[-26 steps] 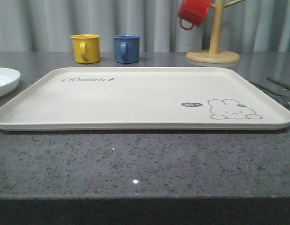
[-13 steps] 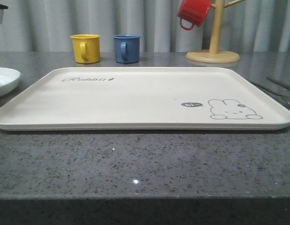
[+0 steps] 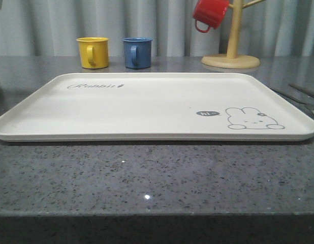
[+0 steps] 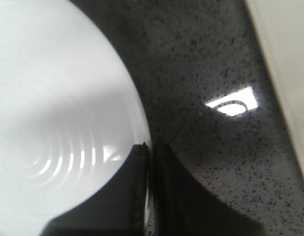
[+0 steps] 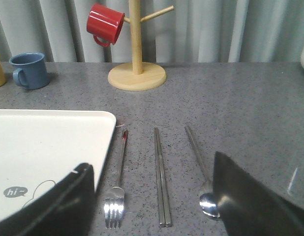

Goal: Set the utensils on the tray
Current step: 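Grasp the rim of the white plate with the left gripper, then lift the plate and lower it onto the tray's near-left area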

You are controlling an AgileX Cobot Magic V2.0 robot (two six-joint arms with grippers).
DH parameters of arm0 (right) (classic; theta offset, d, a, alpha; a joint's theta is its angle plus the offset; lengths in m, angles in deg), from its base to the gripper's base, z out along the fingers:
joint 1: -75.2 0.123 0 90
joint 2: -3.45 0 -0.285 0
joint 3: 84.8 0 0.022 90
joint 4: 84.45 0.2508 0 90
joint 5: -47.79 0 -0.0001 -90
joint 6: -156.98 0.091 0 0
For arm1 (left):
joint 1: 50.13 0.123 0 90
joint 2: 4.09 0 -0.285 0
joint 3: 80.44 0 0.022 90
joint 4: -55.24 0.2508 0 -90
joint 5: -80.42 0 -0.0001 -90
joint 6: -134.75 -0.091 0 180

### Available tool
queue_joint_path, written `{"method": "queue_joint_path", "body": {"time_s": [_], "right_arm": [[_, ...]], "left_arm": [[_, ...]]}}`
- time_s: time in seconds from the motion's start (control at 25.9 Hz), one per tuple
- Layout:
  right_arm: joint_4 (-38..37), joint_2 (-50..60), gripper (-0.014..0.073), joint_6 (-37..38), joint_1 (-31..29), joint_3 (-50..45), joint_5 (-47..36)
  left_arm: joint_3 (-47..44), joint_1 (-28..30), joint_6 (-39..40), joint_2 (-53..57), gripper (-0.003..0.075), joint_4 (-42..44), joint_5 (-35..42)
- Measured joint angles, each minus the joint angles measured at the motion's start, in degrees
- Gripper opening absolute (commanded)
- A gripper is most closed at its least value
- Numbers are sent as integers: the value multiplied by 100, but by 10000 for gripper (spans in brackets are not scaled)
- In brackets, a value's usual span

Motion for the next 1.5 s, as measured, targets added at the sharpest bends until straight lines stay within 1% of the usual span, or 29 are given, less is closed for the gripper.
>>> {"method": "queue_joint_path", "body": {"time_s": [0.15,0.31,0.54,0.62,0.73,0.85,1.12,1.16,1.23,1.39,1.47,1.5], "right_arm": [[0,0,533,0,0,0,0],[0,0,533,0,0,0,0],[0,0,533,0,0,0,0],[0,0,533,0,0,0,0],[0,0,533,0,0,0,0],[0,0,533,0,0,0,0],[0,0,533,0,0,0,0],[0,0,533,0,0,0,0],[0,0,533,0,0,0,0],[0,0,533,0,0,0,0],[0,0,533,0,0,0,0],[0,0,533,0,0,0,0]], "left_arm": [[642,-502,110,191,-18,38,-135],[1073,-1333,304,202,-18,208,-158],[1299,-2690,691,-41,-18,764,-174],[1322,-3063,737,-226,-19,859,-163],[1343,-3410,763,-561,-19,873,-139],[1343,-3582,771,-861,-19,873,-129],[1347,-3594,771,-1132,-13,699,3],[1357,-3594,771,-1137,2,670,27],[1356,-3594,771,-1176,67,601,42],[1356,-3594,776,-1199,218,496,53],[1356,-3594,776,-1199,261,472,53],[1356,-3594,776,-1199,267,474,53]]}}
